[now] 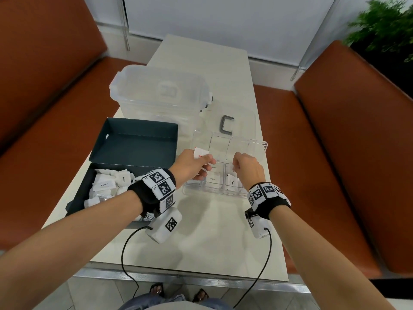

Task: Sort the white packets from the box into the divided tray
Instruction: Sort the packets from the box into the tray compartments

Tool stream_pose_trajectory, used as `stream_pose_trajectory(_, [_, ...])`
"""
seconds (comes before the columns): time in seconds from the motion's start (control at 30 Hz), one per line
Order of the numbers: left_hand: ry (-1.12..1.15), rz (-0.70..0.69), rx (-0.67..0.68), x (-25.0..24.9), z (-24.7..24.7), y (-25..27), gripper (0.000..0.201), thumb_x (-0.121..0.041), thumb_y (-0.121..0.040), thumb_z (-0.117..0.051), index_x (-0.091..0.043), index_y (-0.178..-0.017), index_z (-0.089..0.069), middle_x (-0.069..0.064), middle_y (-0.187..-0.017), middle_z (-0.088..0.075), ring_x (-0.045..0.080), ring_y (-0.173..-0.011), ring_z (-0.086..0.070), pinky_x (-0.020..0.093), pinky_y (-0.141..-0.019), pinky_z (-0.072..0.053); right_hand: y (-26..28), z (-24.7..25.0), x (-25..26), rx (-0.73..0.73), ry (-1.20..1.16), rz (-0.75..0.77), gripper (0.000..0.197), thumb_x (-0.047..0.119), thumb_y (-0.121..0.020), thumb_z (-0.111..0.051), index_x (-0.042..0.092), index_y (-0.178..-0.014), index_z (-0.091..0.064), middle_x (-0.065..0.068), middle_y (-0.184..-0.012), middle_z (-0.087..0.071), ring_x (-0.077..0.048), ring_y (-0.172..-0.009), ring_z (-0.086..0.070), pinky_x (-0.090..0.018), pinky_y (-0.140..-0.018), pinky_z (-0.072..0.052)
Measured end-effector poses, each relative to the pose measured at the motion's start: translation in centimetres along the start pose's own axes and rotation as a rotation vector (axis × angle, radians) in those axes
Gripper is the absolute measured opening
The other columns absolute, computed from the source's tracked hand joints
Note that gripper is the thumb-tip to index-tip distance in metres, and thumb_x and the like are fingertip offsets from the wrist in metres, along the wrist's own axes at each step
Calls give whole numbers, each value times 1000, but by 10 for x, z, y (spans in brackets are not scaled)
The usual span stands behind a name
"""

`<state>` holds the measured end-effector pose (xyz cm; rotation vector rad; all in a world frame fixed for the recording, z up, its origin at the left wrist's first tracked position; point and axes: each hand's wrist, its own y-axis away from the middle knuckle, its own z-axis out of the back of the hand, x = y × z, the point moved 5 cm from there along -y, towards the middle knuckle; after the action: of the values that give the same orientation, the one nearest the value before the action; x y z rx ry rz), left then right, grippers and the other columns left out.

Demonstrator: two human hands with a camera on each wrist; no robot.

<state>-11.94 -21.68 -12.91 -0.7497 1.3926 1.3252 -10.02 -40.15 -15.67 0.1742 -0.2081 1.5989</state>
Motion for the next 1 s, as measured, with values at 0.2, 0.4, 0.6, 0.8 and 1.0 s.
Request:
stream_pose_trajectory(0.2, [10, 1, 4, 2, 3, -1, 27, -22, -99, -53, -2, -103, -71, 7, -80, -63, 14, -59, -57, 17, -51, -49, 0, -3, -1, 7, 35, -38, 8, 4, -90, -54, 4, -94, -61, -12, -97, -57, -31, -88, -55, -38, -71, -49])
stream_pose_trajectory(0.4, [13, 1, -4, 4, 6, -3, 26, -23, -99, -53, -4, -101, -72, 4, -77, -64, 10, -57, -57, 18, -53, -51, -2, 0, -4, -15, -25, -64, 10, 8, -92, -55, 2, -92, -63, -12, -96, -59, -30, -86, -57, -39, -71, -50])
stream_pose_trajectory(0.6, [17, 5, -1, 6, 6, -5, 26, -23, -98, -54, -5, -101, -72, 3, -75, -63, 10, -56, -57, 18, -54, -50, -1, -4, 1, 24, 85, -30, 11, 2, -90, -52, 3, -92, -62, -12, -96, -57, -30, -88, -54, -40, -75, -49])
stream_pose_trajectory(0.8, [38, 21, 39, 5, 6, -5, 32, -30, -100, -51, -5, -103, -71, 2, -76, -64, 11, -57, -57, 21, -56, -51, 2, -1, 2, 19, 61, -40, 10, 0, -88, -55, 4, -97, -55, -13, -98, -55, -32, -84, -55, -39, -71, -49])
stream_pose_trajectory(1.0, [112, 121, 130, 2, 1, -3, 55, -50, -101, -35, -9, -105, -72, 1, -81, -70, 14, -65, -61, 25, -62, -53, 9, 24, 5, -45, -118, -16, 8, 11, -91, -56, 8, -98, -59, -10, -96, -59, -24, -80, -58, -35, -72, -50])
